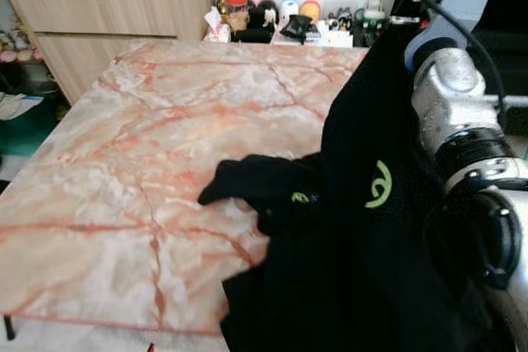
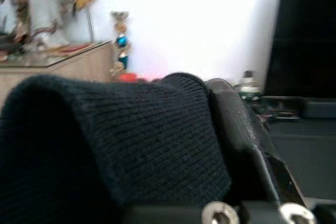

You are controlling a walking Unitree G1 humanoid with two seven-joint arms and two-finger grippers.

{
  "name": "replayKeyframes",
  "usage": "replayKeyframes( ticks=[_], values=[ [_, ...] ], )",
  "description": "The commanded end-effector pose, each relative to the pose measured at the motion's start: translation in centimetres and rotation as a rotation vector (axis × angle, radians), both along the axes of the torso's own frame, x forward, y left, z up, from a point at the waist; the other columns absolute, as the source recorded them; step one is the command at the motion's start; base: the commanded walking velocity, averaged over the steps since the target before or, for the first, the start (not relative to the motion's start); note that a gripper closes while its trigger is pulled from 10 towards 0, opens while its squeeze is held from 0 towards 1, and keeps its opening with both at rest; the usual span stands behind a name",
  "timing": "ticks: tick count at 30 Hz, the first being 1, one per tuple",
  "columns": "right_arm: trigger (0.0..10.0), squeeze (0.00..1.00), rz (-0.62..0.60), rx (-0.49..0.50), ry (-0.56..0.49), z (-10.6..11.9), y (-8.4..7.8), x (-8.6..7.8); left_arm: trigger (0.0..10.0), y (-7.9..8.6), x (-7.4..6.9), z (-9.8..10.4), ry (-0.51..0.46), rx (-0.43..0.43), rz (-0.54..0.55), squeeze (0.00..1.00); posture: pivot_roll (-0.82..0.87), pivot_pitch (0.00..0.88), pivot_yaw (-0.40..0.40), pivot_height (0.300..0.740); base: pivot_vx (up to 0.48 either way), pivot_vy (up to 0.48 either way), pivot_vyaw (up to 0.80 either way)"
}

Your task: Hang hanger

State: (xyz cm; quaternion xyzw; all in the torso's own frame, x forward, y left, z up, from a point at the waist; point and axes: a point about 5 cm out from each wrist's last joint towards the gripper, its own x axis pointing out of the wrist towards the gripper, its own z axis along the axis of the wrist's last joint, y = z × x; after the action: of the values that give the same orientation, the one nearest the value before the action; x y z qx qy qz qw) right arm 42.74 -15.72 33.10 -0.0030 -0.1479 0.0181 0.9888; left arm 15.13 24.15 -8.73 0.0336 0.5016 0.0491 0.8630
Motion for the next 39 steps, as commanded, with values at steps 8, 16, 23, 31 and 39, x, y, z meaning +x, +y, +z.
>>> replayKeyframes(
  ticks=[8, 16, 23, 31, 39],
  values=[
    [10.0, 0.1, -0.014, -0.016, 0.089, -5.2, -0.9, -0.2, 10.0, -0.7, -1.9, -0.9, 0.058, -0.016, 0.008, 0.0, -0.01, 0.117, 0.005, 0.74, 0.0, 0.0, 0.0],
    [10.0, 1.0, 0.09, -0.059, 0.093, -11.0, -0.6, -5.9, 10.0, 0.2, -3.7, -1.2, 0.091, -0.007, 0.005, 0.0, -0.02, 0.169, 0.011, 0.74, 0.0, 0.0, 0.0],
    [10.0, 1.0, 0.048, -0.047, 0.12, -12.2, -1.0, -9.5, 10.0, 0.9, -4.3, -1.2, 0.104, 0.0, 0.001, 0.0, -0.03, 0.183, 0.008, 0.74, 0.0, 0.0, 0.0],
    [10.0, 1.0, -0.04, -0.008, 0.286, -15.6, -1.6, -13.0, 10.0, -0.6, -4.2, -1.5, 0.106, -0.009, -0.026, 0.0, -0.04, 0.182, 0.011, 0.74, 0.0, 0.0, 0.0],
    [10.0, 0.73, -0.066, 0.019, 0.374, -15.9, -1.4, -15.7, 10.0, 0.4, -3.9, -1.2, 0.097, 0.012, -0.019, 0.0, -0.02, 0.173, 0.002, 0.74, 0.0, 0.0, 0.0]
  ],
)
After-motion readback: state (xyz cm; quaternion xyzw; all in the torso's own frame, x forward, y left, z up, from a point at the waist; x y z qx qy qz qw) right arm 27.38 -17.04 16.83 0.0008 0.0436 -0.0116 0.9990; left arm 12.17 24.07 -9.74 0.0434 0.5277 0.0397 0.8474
